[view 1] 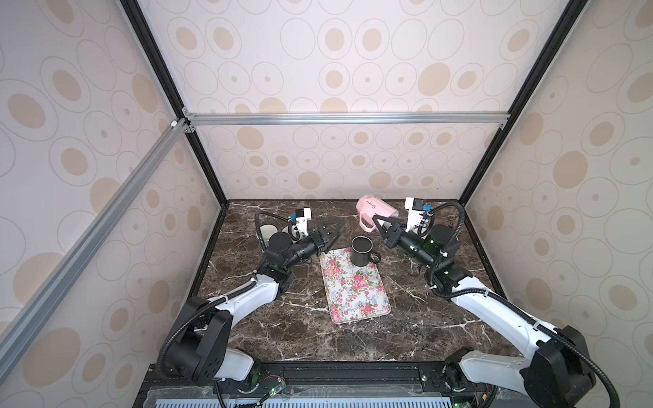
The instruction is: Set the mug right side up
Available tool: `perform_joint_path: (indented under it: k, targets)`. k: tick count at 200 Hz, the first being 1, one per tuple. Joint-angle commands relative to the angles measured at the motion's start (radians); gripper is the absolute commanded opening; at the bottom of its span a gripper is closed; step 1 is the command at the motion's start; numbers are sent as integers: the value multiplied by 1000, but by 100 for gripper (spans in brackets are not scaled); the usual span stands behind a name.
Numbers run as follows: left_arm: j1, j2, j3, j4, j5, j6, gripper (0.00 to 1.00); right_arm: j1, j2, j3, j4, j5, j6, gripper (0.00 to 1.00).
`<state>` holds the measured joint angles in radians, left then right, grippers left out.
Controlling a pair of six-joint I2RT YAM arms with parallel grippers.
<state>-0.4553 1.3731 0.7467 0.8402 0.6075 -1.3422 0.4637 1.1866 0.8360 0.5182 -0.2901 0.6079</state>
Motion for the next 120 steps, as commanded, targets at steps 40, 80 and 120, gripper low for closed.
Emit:
perform_joint_path:
  k: [40,80,120]
  targets:
    - [4,-134,62,-349,-146,356,98,-33,-48,214,-474,135,-157,0]
    - [0,-293,91,-642,-379,651,98,-54,3,403,-978,368,-229,0]
    - [1,-389,54,-727,-519,780,98,-73,80,519,-1254,483,-296,0]
